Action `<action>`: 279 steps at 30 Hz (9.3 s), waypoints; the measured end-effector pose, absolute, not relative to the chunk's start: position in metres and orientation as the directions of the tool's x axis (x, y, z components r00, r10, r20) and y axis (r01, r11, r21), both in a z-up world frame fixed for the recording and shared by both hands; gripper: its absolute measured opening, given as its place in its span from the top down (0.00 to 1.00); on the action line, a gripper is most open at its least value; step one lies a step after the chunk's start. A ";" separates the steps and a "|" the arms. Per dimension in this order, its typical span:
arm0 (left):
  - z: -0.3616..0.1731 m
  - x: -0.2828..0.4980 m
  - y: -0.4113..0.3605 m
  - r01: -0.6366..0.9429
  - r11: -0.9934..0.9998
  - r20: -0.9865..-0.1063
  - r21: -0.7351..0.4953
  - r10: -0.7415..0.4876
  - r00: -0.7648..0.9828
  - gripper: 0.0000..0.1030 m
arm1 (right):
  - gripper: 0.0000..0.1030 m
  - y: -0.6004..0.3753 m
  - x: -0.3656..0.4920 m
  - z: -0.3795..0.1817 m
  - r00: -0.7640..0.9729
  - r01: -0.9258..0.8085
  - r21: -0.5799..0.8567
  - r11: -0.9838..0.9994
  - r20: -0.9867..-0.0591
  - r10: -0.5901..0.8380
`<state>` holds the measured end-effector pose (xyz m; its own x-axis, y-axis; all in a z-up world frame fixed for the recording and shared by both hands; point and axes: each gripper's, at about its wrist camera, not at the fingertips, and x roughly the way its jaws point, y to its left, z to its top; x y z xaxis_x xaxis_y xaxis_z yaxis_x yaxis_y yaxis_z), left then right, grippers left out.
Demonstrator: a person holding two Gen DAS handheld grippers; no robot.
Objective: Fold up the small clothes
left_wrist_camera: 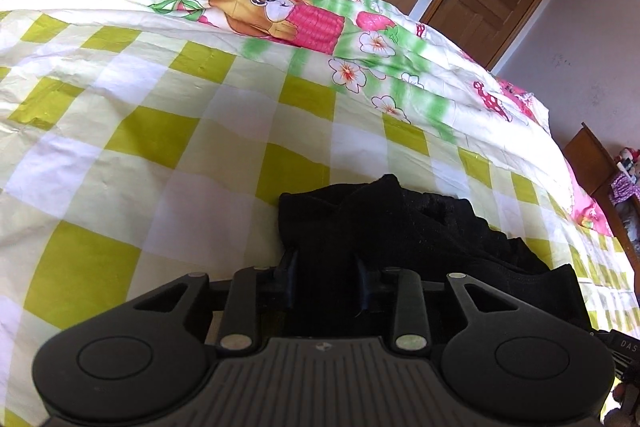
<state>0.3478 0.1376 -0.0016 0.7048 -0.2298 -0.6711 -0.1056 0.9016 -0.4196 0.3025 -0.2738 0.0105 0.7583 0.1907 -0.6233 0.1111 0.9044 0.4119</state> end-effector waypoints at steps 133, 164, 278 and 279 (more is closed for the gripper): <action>0.008 0.129 -0.065 0.352 0.931 -0.627 -0.098 -0.332 0.705 0.43 | 0.76 -0.322 0.125 0.070 0.791 0.109 0.515 0.850 -0.562 0.239; -0.002 0.071 0.079 0.261 0.836 -0.532 -0.482 -0.516 0.671 0.44 | 0.52 -0.079 0.155 0.113 0.684 -0.320 0.076 0.944 -0.671 0.285; 0.014 0.079 0.045 0.051 0.998 -0.611 -0.025 -0.056 0.790 0.62 | 0.89 -0.032 0.285 0.027 0.507 -0.379 0.223 0.898 -0.762 0.403; 0.012 0.074 0.043 0.064 0.998 -0.612 -0.007 -0.055 0.789 0.61 | 0.90 -0.028 0.289 0.026 0.512 -0.381 0.204 0.902 -0.765 0.389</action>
<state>0.0742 0.0431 0.0124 0.7892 -0.0546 -0.6118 0.0638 0.9979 -0.0067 0.2887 -0.0280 0.0257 0.5122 0.3895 -0.7655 -0.3814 0.9017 0.2036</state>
